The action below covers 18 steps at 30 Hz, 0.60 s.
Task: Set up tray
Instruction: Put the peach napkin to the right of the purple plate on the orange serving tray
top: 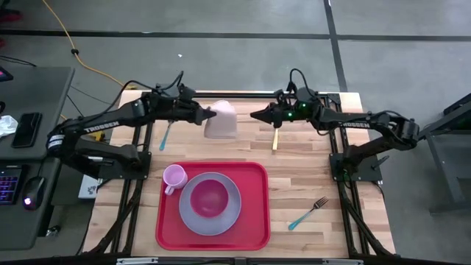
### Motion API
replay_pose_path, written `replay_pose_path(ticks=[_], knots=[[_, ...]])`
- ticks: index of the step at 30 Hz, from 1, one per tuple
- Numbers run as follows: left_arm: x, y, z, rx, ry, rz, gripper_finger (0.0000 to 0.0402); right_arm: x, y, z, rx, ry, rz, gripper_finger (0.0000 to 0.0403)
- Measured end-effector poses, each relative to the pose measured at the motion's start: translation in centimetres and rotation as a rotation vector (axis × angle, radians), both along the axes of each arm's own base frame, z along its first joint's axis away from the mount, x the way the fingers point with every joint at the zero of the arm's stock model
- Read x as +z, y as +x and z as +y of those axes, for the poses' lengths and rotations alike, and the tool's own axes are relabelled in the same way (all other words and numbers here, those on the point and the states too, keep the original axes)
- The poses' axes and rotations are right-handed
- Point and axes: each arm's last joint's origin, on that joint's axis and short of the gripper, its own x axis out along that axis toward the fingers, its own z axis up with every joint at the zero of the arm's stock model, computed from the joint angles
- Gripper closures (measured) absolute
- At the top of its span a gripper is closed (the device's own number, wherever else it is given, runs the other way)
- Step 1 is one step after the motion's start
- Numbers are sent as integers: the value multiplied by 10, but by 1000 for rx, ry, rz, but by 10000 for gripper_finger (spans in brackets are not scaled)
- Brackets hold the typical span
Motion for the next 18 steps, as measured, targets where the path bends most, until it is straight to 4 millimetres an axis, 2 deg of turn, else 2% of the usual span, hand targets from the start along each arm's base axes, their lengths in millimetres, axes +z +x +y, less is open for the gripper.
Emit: replay_pose_path(ticks=[6, 12, 18], knots=[[9, 6, -7, 5, 27, -18, 378, 1, -2, -3, 27, 59, -9, 255], [4, 23, -3, -21, 13, -28, 378, 1, -2, -2, 36, 100, -10, 208], [-8, 43, 2, -72, -28, -37, 378, 1, -2, -2, 45, 101, -8, 190]])
